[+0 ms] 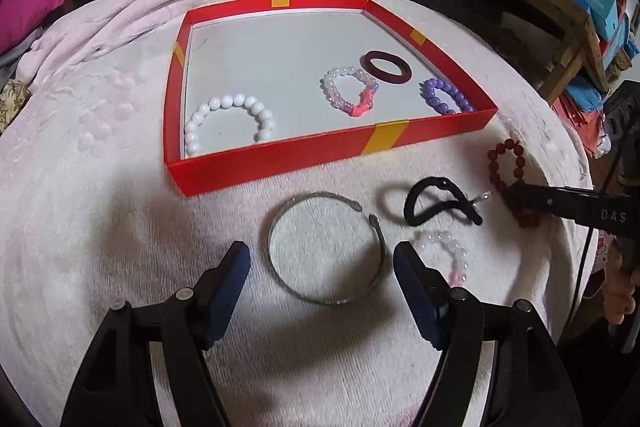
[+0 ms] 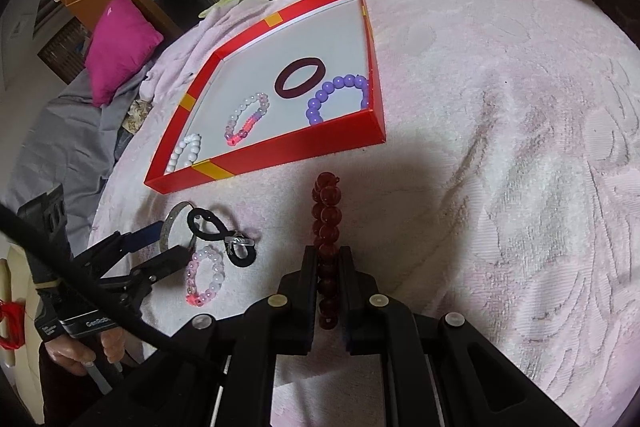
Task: Organize jewelry
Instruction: 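Lift the red bead bracelet with the right tool while the left tool grasps the silver bangle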
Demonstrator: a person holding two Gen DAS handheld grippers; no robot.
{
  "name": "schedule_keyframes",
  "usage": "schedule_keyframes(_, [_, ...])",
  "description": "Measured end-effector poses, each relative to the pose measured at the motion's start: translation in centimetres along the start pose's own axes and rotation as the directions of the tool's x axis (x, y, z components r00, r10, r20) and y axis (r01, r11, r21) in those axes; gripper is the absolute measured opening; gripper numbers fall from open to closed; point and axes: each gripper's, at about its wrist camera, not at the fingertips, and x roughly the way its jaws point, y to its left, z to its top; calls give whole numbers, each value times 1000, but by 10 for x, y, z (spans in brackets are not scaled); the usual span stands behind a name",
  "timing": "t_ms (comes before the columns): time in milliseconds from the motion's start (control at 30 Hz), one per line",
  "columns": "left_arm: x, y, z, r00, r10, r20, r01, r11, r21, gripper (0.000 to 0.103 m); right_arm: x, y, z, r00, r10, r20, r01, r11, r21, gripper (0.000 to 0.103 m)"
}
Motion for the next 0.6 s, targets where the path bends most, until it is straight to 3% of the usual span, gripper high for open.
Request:
schedule_keyframes(200, [3,-2,0,1000,9,18,-10,999,35,75,1,4,0,1000,5,2,-5,1000,-3,10])
schedule_keyframes(300, [-1,1,-1,999,14,32,-15,999,31,63,2,8,0,1000,15,4,-15,1000,-9,10])
schedule_keyframes(600, [-21,14,-6,998,-36,56,37,999,-20,63,-10,24,3,997,61,53,-58,997,-49,10])
